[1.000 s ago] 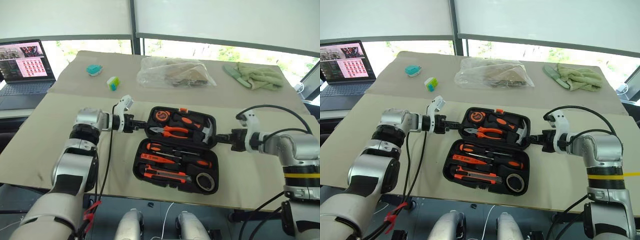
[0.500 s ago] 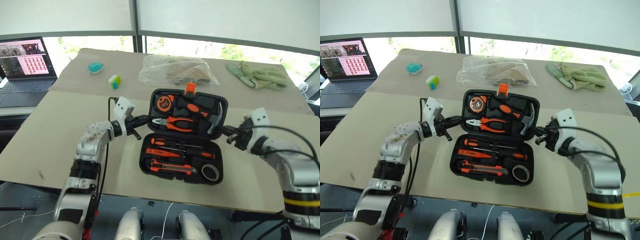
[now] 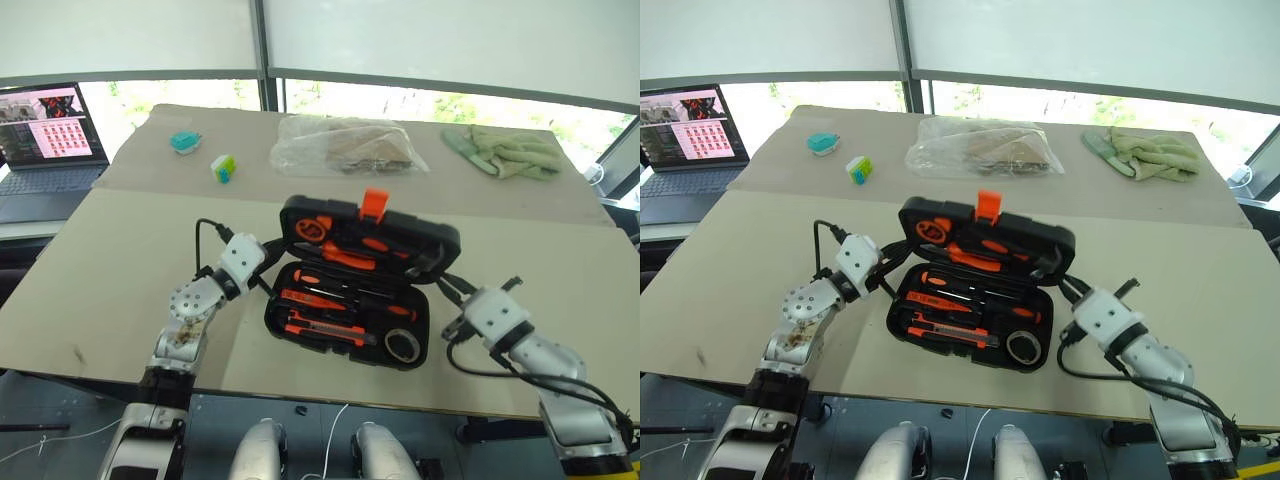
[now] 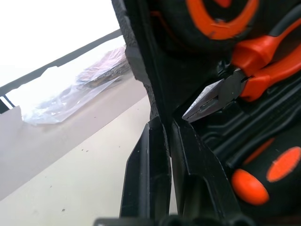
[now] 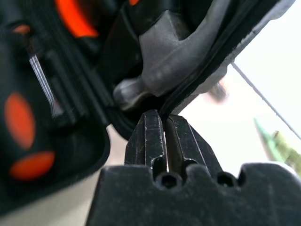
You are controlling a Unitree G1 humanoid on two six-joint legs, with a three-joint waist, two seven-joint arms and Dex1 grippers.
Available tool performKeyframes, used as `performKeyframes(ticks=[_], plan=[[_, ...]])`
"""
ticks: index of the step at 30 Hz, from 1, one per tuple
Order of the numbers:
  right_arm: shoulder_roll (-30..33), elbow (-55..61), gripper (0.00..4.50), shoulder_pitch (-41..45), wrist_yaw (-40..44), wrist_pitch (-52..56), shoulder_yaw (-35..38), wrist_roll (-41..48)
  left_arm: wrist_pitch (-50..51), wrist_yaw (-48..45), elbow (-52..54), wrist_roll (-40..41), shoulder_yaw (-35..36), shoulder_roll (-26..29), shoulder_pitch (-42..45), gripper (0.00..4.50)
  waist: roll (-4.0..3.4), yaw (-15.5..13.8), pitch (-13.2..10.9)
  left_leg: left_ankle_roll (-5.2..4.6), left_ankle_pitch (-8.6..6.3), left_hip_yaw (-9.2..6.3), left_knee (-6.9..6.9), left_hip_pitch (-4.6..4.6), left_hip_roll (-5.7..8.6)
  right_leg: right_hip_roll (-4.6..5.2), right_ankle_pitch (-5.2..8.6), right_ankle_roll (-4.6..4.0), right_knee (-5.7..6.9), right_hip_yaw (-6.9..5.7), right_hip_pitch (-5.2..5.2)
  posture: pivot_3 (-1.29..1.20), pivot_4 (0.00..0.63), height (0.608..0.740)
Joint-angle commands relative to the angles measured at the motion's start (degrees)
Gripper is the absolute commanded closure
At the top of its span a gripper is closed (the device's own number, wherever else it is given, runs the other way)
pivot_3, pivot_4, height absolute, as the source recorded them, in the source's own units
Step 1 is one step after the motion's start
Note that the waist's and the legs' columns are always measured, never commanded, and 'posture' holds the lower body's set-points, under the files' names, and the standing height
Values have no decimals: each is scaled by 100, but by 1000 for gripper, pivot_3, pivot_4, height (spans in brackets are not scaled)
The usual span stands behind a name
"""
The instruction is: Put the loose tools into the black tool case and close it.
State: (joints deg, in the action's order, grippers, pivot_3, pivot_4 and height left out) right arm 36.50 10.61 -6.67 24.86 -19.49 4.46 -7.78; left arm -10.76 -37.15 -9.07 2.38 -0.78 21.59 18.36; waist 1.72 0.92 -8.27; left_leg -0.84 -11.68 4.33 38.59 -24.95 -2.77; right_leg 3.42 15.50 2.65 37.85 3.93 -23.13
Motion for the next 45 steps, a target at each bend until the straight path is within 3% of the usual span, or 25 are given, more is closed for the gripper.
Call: performKeyframes(ticks=[1, 2, 4, 6, 7, 8, 10, 12, 15, 19, 26, 32, 39, 45], plan=[[222, -111, 3730, -388, -50, -802, 238, -170, 231, 253, 509, 180, 483, 276, -375, 2861, 0, -6, 0, 0, 0, 2, -2, 7, -1, 0, 1, -1, 0, 0, 5, 0, 150, 740], [280, -36, 3332, -525, -27, -880, 290, -179, 323, 240, 648, 216, 520, 338, -495, 2422, 0, -8, 0, 0, 0, 3, -3, 10, -2, 1, 1, -2, 1, 0, 6, 0, 150, 740], [388, 574, 2908, -1071, 247, -494, 660, 326, 1166, 152, 1231, 638, 846, 575, -827, 1962, 1, -20, 0, 0, 0, 5, -2, 10, -4, 2, 1, -3, 2, 0, 6, 0, 150, 740], [634, 1477, 1993, -1846, 839, 445, 1135, 1446, 2294, -66, 1793, 1319, 1325, 1010, -1130, 1069, 0, -28, 0, 1, 0, 5, -5, 10, -8, 7, 2, -2, 1, 2, 8, 0, 150, 740], [814, 1886, 1760, -2268, 1193, 937, 1318, 2048, 2677, -221, 1852, 1551, 1482, 1245, -1196, 762, 1, -22, 0, 0, 0, 0, -8, 11, -16, 10, 5, -3, 4, 2, 7, 0, 150, 740], [963, 2212, 1748, -2637, 1486, 1331, 1490, 2544, 2971, -358, 1842, 1690, 1556, 1454, -1219, 416, 2, -20, 0, 1, 0, -13, -13, 17, -20, 10, 6, -6, 4, 3, 12, 0, 150, 740], [1174, 2589, 1748, -3142, 1925, 1808, 1669, 3174, 3201, -665, 1565, 1800, 1452, 1714, -1024, 416, 11, -24, -4, 2, 0, -26, -23, 58, -22, 9, 9, -12, -3, 1, 51, 0, 150, 740], [1317, 2822, 2357, -3394, 2284, 2099, 1722, 3587, 3064, -1013, 1089, 1695, 1132, 1825, -600, 337, 20, -59, -4, 27, -15, -31, -44, 129, -24, 14, 62, -42, -39, -7, 98, 0, 150, 740], [1521, 2949, 3226, -3378, 2692, 2354, 1479, 3594, 2446, -1440, -25, 1286, 607, 1745, 324, 337, 28, -104, -4, 52, -28, -27, -47, 131, -19, 22, 71, -38, -52, -8, 99, 0, 150, 740], [1571, 2886, 4500, -2986, 2894, 2596, 960, 3433, 1494, -2063, -1484, 831, -62, 1461, 1432, 1824, 61, -139, 0, 37, -17, -19, -46, 115, -11, 13, 38, -54, -72, -8, 98, 0, 150, 740], [1409, 2209, 4500, -1942, 3050, 2571, -36, 2830, 136, -2888, -3418, 254, -794, 696, 2926, 4394, 74, -145, -6, 1, -1, 13, -47, 42, -6, -1, 6, -14, -79, -9, 59, 0, 150, 740], [1357, 1794, 4500, -1112, 2884, 2867, -399, 2449, -29, -3581, -3574, 37, -1198, 410, 3225, 4394, 74, -124, -7, -1, -3, 11, -46, 23, -4, -2, 6, -10, -79, -9, 43, 0, 150, 740], [1137, 871, 4500, 71, 2393, 3374, 146, 2483, 599, -5116, -2122, 343, -1461, 1115, 2502, 4394, 69, -64, -9, -1, -3, 16, -46, 24, -5, 0, 6, -9, -76, -6, 42, 0, 150, 740], [1327, 614, 4500, 346, 2625, 3567, 416, 2577, 1603, -4890, -1518, 732, -1050, 1261, 2541, 4394, 68, -117, -9, -2, -2, 9, -46, 25, -6, -1, 6, -9, -72, -13, 43, 0, 150, 740]])
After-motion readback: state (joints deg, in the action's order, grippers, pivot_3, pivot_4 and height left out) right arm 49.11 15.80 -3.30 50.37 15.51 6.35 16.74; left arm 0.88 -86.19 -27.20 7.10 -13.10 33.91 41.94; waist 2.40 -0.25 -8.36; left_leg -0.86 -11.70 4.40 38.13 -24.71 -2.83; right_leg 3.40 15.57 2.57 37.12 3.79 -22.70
